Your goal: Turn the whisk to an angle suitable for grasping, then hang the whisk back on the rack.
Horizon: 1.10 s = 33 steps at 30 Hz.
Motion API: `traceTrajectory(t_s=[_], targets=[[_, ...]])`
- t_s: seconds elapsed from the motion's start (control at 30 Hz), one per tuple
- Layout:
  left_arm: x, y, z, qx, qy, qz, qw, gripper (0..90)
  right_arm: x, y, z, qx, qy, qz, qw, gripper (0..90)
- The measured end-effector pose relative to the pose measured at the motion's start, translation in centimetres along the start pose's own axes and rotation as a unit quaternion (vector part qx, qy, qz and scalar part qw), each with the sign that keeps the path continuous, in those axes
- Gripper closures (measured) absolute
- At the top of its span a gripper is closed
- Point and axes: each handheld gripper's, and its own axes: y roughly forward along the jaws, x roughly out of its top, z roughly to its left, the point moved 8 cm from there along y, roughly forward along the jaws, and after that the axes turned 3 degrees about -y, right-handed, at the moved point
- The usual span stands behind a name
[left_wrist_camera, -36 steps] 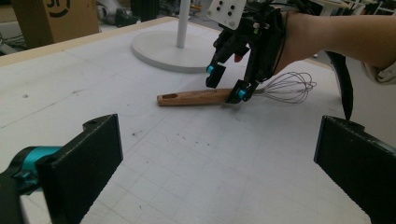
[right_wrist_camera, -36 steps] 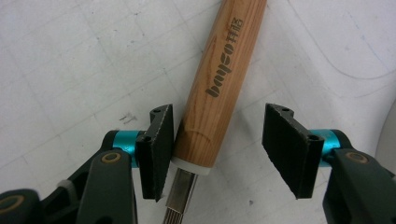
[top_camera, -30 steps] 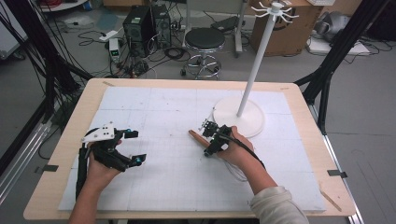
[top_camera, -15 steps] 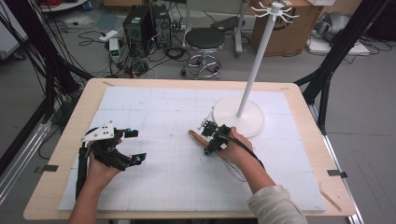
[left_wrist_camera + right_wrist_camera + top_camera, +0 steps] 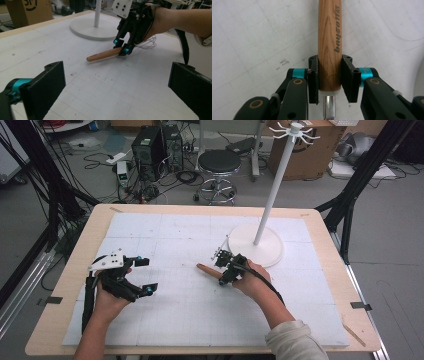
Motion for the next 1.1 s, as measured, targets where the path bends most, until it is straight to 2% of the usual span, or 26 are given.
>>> traceTrajectory(t_s=[0.17, 0.3, 0.33, 0.37, 0.4, 0.43, 0.47, 0.5, 0.53, 0.57, 0.6, 0.63, 0.67, 0.7, 0.73, 0.77, 0.8, 0.83, 0.87, 0.97, 1.0, 1.03, 1.1], targets=[[0.1, -0.1, 0.1, 0.001, -0.001, -0.002, 1.0000, 1.7, 0.4, -1.8, -0.2, -0.005, -0.002, -0.049, 0.9988, 70.8], [0.1, 0.0, 0.2, 0.003, -0.001, -0.001, 1.0000, 1.7, 0.7, -4.0, -0.5, -0.012, 0.004, -0.104, 0.9945, 70.8], [0.1, 0.0, 0.2, 0.003, -0.002, -0.002, 1.0000, 1.7, 0.7, -5.2, -0.7, -0.016, 0.009, -0.136, 0.9906, 70.8], [0.2, 0.1, 0.2, 0.003, -0.001, -0.002, 1.0000, 1.7, 0.7, -5.9, -0.7, -0.016, 0.010, -0.152, 0.9881, 70.8], [0.2, 0.1, 0.2, 0.003, -0.001, -0.001, 1.0000, 1.7, 0.7, -5.9, -0.7, -0.016, 0.010, -0.152, 0.9881, 70.8], [0.1, 0.2, 0.3, 0.004, -0.001, 0.000, 1.0000, 1.7, 0.7, -6.5, -0.8, -0.017, 0.010, -0.164, 0.9862, 70.9], [0.1, 0.3, 0.2, 0.002, -0.002, 0.000, 1.0000, 1.7, 0.6, -7.5, -0.8, -0.018, 0.013, -0.187, 0.9821, 70.9], [0.1, 0.3, 0.3, 0.004, 0.000, 0.002, 1.0000, 1.7, 0.6, -7.5, -0.8, -0.018, 0.013, -0.187, 0.9821, 70.9], [0.1, 0.4, 0.3, 0.005, -0.002, 0.002, 1.0000, 1.7, 0.5, -8.5, -0.9, -0.020, 0.013, -0.210, 0.9773, 70.9], [0.1, 0.4, 0.3, 0.004, -0.004, 0.002, 1.0000, 1.7, 0.5, -8.5, -0.9, -0.020, 0.013, -0.210, 0.9773, 70.9], [0.1, 0.4, 0.3, 0.004, -0.002, 0.003, 1.0000, 1.7, 0.3, -9.5, -1.1, -0.021, 0.013, -0.229, 0.9730, 70.9], [0.1, 0.4, 0.3, 0.004, -0.002, 0.004, 1.0000, 1.7, 0.3, -9.5, -1.1, -0.021, 0.013, -0.229, 0.9730, 70.9], [0.0, 0.5, 0.4, 0.005, -0.002, 0.004, 1.0000, 1.7, 0.2, -9.9, -1.1, -0.019, 0.016, -0.238, 0.9709, 70.9], [0.0, 0.5, 0.4, 0.005, -0.001, 0.005, 1.0000, 1.7, -0.1, -10.7, -1.3, -0.021, 0.015, -0.253, 0.9672, 70.8], [0.0, 0.4, 0.4, 0.006, -0.001, 0.005, 1.0000, 1.7, -0.1, -10.7, -1.3, -0.021, 0.015, -0.253, 0.9672, 70.8], [0.1, 0.4, 0.4, 0.005, -0.001, 0.004, 1.0000, 1.7, -0.2, -11.0, -1.4, -0.024, 0.015, -0.260, 0.9652, 70.9], [0.1, 0.4, 0.3, 0.005, -0.001, 0.005, 1.0000, 1.7, -0.5, -11.7, -1.5, -0.022, 0.017, -0.273, 0.9616, 70.8], [0.1, 0.4, 0.3, 0.005, -0.002, 0.003, 1.0000, 1.7, -0.5, -11.7, -1.5, -0.022, 0.017, -0.273, 0.9616, 70.8], [0.1, 0.4, 0.3, 0.006, -0.001, 0.002, 1.0000, 1.7, -0.6, -12.0, -1.5, -0.023, 0.020, -0.280, 0.9594, 70.8], [0.2, 0.4, 0.4, 0.005, 0.000, 0.003, 1.0000, 1.7, -1.0, -13.1, -1.8, -0.027, 0.020, -0.305, 0.9516, 70.9], [0.1, 0.5, 0.3, 0.004, -0.001, 0.004, 1.0000, 1.7, -1.3, -13.8, -1.9, -0.027, 0.020, -0.324, 0.9456, 70.9], [0.1, 0.5, 0.4, 0.005, -0.001, 0.003, 1.0000, 1.7, -1.3, -13.8, -1.9, -0.027, 0.020, -0.324, 0.9456, 70.9], [0.1, 0.6, 0.4, 0.005, -0.001, 0.004, 1.0000, 1.7, -1.5, -14.5, -2.0, -0.033, 0.019, -0.341, 0.9394, 70.8]])
